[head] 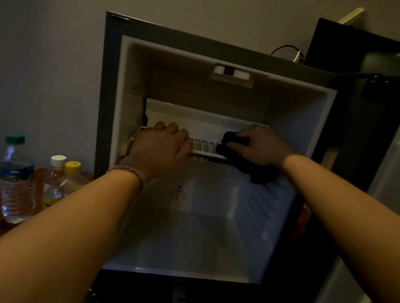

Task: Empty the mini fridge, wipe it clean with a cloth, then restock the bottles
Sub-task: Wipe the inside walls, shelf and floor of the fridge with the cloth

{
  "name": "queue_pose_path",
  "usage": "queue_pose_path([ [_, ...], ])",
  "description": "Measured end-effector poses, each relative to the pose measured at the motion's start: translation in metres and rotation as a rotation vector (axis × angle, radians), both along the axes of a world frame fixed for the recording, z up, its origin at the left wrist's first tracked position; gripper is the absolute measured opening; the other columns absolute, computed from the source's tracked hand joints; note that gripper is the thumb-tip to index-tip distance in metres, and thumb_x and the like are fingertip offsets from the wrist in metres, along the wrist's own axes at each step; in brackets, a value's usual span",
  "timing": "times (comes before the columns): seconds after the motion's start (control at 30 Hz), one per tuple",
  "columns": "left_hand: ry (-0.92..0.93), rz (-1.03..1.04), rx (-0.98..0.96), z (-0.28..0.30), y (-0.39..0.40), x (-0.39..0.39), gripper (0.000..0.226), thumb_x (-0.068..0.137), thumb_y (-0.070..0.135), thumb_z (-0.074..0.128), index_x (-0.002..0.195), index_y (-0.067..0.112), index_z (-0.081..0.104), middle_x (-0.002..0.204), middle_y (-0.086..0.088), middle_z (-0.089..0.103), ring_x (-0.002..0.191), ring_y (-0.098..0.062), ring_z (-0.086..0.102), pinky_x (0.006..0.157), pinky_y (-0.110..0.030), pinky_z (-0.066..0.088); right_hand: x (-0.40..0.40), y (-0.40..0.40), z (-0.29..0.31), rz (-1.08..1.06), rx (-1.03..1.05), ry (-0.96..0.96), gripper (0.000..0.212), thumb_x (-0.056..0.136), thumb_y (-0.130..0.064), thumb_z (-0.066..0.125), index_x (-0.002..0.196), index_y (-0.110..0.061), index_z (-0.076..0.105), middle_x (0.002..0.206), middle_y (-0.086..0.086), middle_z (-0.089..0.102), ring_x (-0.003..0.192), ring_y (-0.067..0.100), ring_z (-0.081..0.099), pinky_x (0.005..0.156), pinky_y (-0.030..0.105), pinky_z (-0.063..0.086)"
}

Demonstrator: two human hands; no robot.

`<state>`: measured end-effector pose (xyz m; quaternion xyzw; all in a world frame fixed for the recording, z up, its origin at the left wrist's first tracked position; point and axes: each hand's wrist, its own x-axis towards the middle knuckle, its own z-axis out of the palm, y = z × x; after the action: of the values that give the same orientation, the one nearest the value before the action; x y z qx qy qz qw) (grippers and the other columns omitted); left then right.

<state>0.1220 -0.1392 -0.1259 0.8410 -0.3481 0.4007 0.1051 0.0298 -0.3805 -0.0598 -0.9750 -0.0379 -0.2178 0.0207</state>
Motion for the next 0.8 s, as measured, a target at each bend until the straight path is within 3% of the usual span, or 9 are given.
queue_pose_path([
  [0.1,0.014,0.013,0.010,0.001,0.000,-0.002,0.069,0.089,0.055,0.003,0.113,0.021,0.058,0.106,-0.005,0.059,0.093,-0.027,0.053,0.068,-0.035,0.045,-0.016,0.002,0.005,-0.029,-0.109,0.032,0.042,0.097,-0.051,0.052,0.124,-0.023,0.066,0.095,0.000,0.057,0.085,0.021,0.056,0.073,0.029,0.043],
  [0.17,0.012,0.013,0.014,0.001,0.001,0.000,0.068,0.089,0.055,0.004,0.113,0.021,0.059,0.106,-0.006,0.060,0.092,-0.027,0.053,0.067,-0.034,0.044,-0.021,0.001,0.007,-0.056,-0.137,0.053,0.042,0.096,-0.052,0.052,0.125,-0.025,0.065,0.102,0.001,0.060,0.091,0.024,0.059,0.075,0.031,0.046],
  [0.23,0.011,0.008,0.020,0.001,0.000,0.001,0.067,0.090,0.054,0.005,0.112,0.022,0.058,0.105,-0.006,0.059,0.091,-0.027,0.053,0.066,-0.033,0.042,-0.019,0.000,0.006,-0.065,-0.088,0.066,0.031,0.096,-0.052,0.052,0.106,-0.028,0.068,0.094,-0.002,0.062,0.087,0.023,0.061,0.072,0.031,0.046],
  [0.33,0.007,0.009,0.017,0.000,-0.001,0.003,0.061,0.093,0.053,0.009,0.110,0.022,0.059,0.102,-0.005,0.059,0.089,-0.026,0.053,0.064,-0.032,0.039,-0.009,0.000,0.004,-0.088,-0.036,0.025,0.028,0.096,-0.050,0.052,0.078,-0.029,0.056,0.080,0.002,0.058,0.075,0.023,0.057,0.066,0.030,0.041],
  [0.47,-0.004,0.022,0.004,-0.001,-0.001,0.003,0.064,0.092,0.053,0.008,0.109,0.022,0.061,0.102,-0.005,0.061,0.090,-0.027,0.054,0.064,-0.032,0.041,0.011,-0.003,-0.006,-0.120,-0.002,-0.079,0.029,0.096,-0.047,0.054,0.079,-0.024,0.060,0.083,0.006,0.059,0.076,0.024,0.058,0.068,0.034,0.050],
  [0.57,-0.031,0.019,-0.003,-0.003,-0.001,0.004,0.064,0.092,0.052,0.008,0.108,0.022,0.062,0.101,-0.005,0.062,0.089,-0.027,0.055,0.062,-0.031,0.037,0.021,-0.009,-0.008,-0.100,0.042,-0.122,0.039,0.095,-0.047,0.055,0.061,-0.034,0.044,0.071,0.002,0.056,0.072,0.025,0.058,0.068,0.038,0.052],
  [0.67,-0.044,0.042,0.001,-0.003,-0.002,0.004,0.061,0.094,0.051,0.010,0.107,0.023,0.063,0.099,-0.004,0.063,0.089,-0.027,0.055,0.061,-0.031,0.035,0.020,-0.010,-0.006,-0.069,0.056,-0.125,0.042,0.095,-0.046,0.057,0.058,-0.036,0.040,0.063,-0.006,0.047,0.067,0.023,0.057,0.067,0.043,0.055],
  [0.8,-0.039,0.031,0.006,-0.003,-0.001,0.003,0.057,0.095,0.050,0.014,0.107,0.023,0.062,0.098,-0.004,0.063,0.086,-0.028,0.056,0.061,-0.032,0.043,0.010,-0.002,-0.005,-0.122,0.064,-0.075,0.035,0.095,-0.050,0.054,0.065,-0.034,0.047,0.077,0.004,0.060,0.077,0.029,0.062,0.071,0.041,0.055],
])
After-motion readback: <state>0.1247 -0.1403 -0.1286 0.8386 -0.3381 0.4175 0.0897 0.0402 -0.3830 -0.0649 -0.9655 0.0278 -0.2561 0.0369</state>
